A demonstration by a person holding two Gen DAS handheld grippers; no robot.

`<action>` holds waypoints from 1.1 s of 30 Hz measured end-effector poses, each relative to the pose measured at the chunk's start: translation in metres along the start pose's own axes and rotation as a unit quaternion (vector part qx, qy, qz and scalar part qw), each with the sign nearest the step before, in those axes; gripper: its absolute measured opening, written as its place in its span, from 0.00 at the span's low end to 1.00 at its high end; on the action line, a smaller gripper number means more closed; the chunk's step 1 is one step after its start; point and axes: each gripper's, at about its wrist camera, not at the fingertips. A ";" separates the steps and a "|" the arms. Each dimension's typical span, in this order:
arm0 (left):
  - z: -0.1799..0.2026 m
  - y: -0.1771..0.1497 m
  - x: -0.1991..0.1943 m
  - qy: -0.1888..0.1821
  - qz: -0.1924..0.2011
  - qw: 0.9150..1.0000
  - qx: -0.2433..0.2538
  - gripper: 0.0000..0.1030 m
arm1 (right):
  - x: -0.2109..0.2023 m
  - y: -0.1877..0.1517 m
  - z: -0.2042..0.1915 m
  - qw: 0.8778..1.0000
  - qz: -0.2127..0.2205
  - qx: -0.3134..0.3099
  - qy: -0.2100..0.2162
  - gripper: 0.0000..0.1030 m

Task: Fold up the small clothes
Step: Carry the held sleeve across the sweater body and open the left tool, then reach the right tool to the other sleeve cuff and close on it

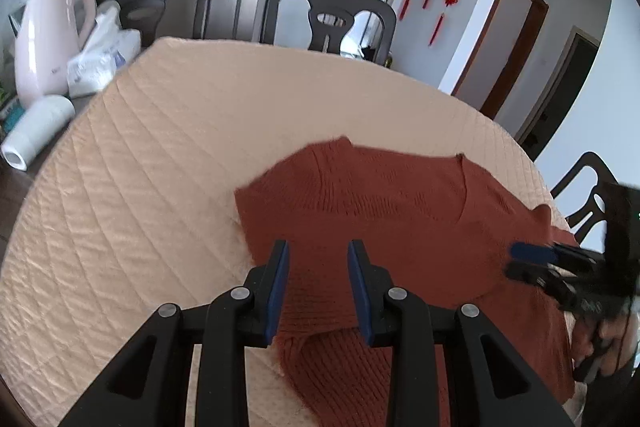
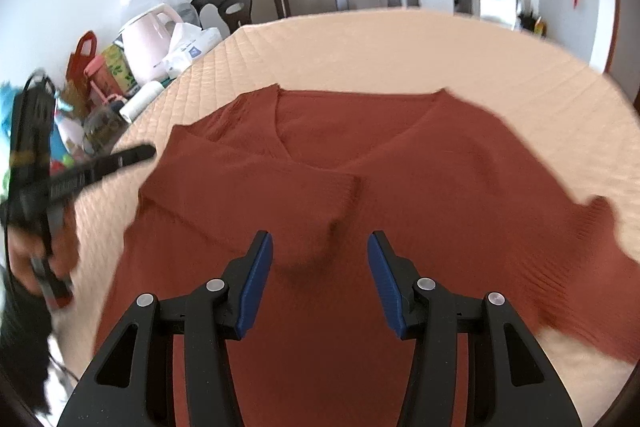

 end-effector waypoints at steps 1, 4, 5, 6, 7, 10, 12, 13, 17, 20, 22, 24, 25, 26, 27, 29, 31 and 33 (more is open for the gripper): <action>0.002 0.000 0.004 -0.001 -0.002 1.000 0.003 0.31 | 0.007 0.002 0.002 1.000 -0.009 0.004 -0.003 0.38; 0.002 -0.001 0.010 -0.003 -0.009 1.000 0.015 0.31 | 0.021 0.009 0.000 1.000 -0.016 0.000 -0.011 0.05; 0.001 -0.010 0.009 -0.003 -0.012 1.000 0.019 0.31 | 0.020 0.011 0.000 1.000 -0.018 0.001 -0.006 0.05; 0.001 -0.014 0.010 -0.002 -0.012 1.000 0.023 0.31 | 0.017 0.014 -0.001 1.000 -0.013 0.002 -0.003 0.05; 0.000 -0.016 0.011 0.002 -0.010 1.000 0.025 0.31 | 0.010 0.016 -0.002 1.000 0.000 -0.003 0.001 0.04; -0.006 -0.023 0.018 0.011 -0.019 1.000 0.020 0.31 | 0.004 0.019 0.001 1.000 0.018 -0.005 0.002 0.04; -0.005 -0.027 0.020 0.016 -0.018 0.999 0.026 0.31 | 0.014 0.018 0.011 1.000 0.002 0.004 0.001 0.04; -0.003 -0.027 0.018 0.021 -0.017 0.999 0.028 0.31 | 0.019 0.017 0.017 1.000 -0.007 0.012 0.003 0.04; 0.004 -0.031 0.004 0.024 -0.008 0.999 0.036 0.31 | 0.009 0.011 0.025 0.999 0.003 0.032 -0.001 0.06; 0.008 -0.039 0.009 0.049 -0.025 0.997 0.056 0.32 | 0.003 0.003 0.019 1.000 0.004 0.006 -0.020 0.10; 0.009 -0.042 0.010 0.056 -0.023 0.996 0.058 0.32 | 0.008 -0.002 0.021 0.999 -0.015 -0.003 -0.030 0.10; 0.010 -0.043 0.002 0.055 -0.025 0.997 0.049 0.32 | -0.001 -0.006 0.022 0.999 -0.010 0.001 -0.034 0.11; 0.012 -0.045 -0.003 0.053 -0.024 0.997 0.050 0.32 | -0.011 -0.010 0.023 0.999 -0.002 -0.001 -0.038 0.13; 0.015 -0.047 -0.008 0.057 -0.021 0.997 0.057 0.32 | -0.020 -0.015 0.023 0.999 0.006 -0.004 -0.040 0.18; 0.017 -0.050 -0.013 0.062 -0.018 0.996 0.064 0.32 | -0.030 -0.020 0.024 0.999 0.013 -0.006 -0.041 0.19; 0.023 -0.057 -0.024 0.061 -0.014 0.996 0.069 0.32 | -0.047 -0.034 0.031 0.999 0.023 -0.002 -0.045 0.20; 0.030 -0.065 -0.034 0.053 -0.013 0.996 0.068 0.37 | -0.065 -0.048 0.040 0.998 0.032 0.009 -0.049 0.20; 0.039 -0.072 -0.042 0.048 -0.007 0.996 0.075 0.42 | -0.078 -0.059 0.050 0.998 0.039 0.023 -0.054 0.21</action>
Point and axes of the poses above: each gripper's, at about its wrist camera, not at the fingertips, and x roughly the way its jaws point, z to its right, y to its top, and after that the axes turned 2 degrees about -z, right-handed
